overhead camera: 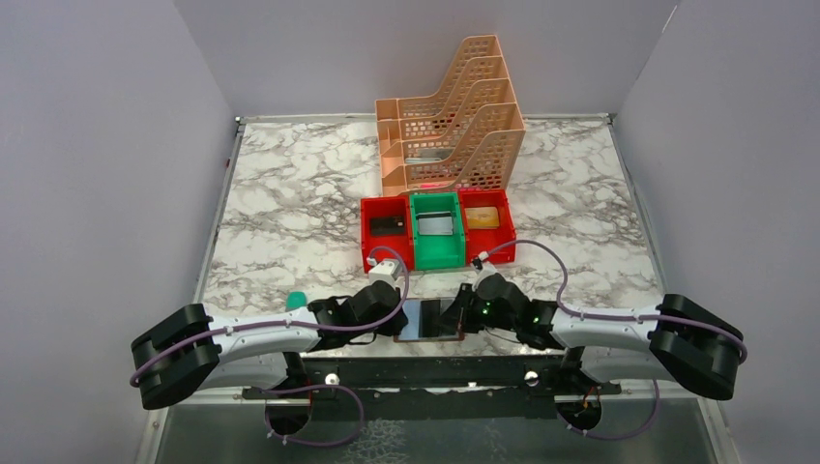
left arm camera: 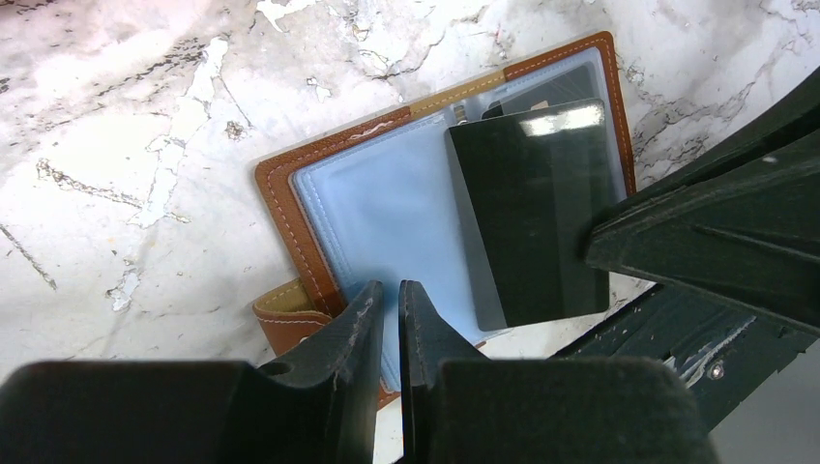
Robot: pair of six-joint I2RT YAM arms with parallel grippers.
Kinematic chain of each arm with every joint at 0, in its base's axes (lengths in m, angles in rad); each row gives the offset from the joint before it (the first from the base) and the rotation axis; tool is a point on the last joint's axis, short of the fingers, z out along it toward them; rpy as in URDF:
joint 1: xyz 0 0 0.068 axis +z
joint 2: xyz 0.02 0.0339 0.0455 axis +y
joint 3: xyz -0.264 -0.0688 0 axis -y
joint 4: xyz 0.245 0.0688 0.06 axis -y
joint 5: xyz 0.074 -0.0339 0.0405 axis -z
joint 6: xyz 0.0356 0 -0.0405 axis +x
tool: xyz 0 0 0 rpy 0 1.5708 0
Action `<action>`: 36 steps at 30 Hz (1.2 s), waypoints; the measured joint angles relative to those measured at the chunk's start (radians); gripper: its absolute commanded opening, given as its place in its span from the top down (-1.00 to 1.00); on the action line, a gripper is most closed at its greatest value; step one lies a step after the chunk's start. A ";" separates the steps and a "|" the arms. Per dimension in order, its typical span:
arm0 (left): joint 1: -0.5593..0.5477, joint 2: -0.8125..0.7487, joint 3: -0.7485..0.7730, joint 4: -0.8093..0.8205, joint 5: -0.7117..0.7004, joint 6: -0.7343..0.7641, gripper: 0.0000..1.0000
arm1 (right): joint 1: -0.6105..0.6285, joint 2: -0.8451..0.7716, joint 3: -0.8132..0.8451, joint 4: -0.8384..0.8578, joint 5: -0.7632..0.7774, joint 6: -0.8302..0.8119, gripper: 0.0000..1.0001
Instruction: Take the credit cards out of the card holder
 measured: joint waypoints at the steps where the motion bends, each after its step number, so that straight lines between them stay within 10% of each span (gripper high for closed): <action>1: 0.000 0.000 0.000 0.000 0.000 0.000 0.68 | 0.000 0.000 -0.008 0.003 0.000 0.000 0.71; 24: 0.000 0.042 0.013 0.036 0.023 0.012 0.68 | -0.017 0.099 -0.085 0.224 -0.002 0.148 0.40; 36: 0.000 0.046 0.019 0.031 0.026 0.016 0.70 | -0.101 0.258 -0.101 0.426 -0.125 0.194 0.89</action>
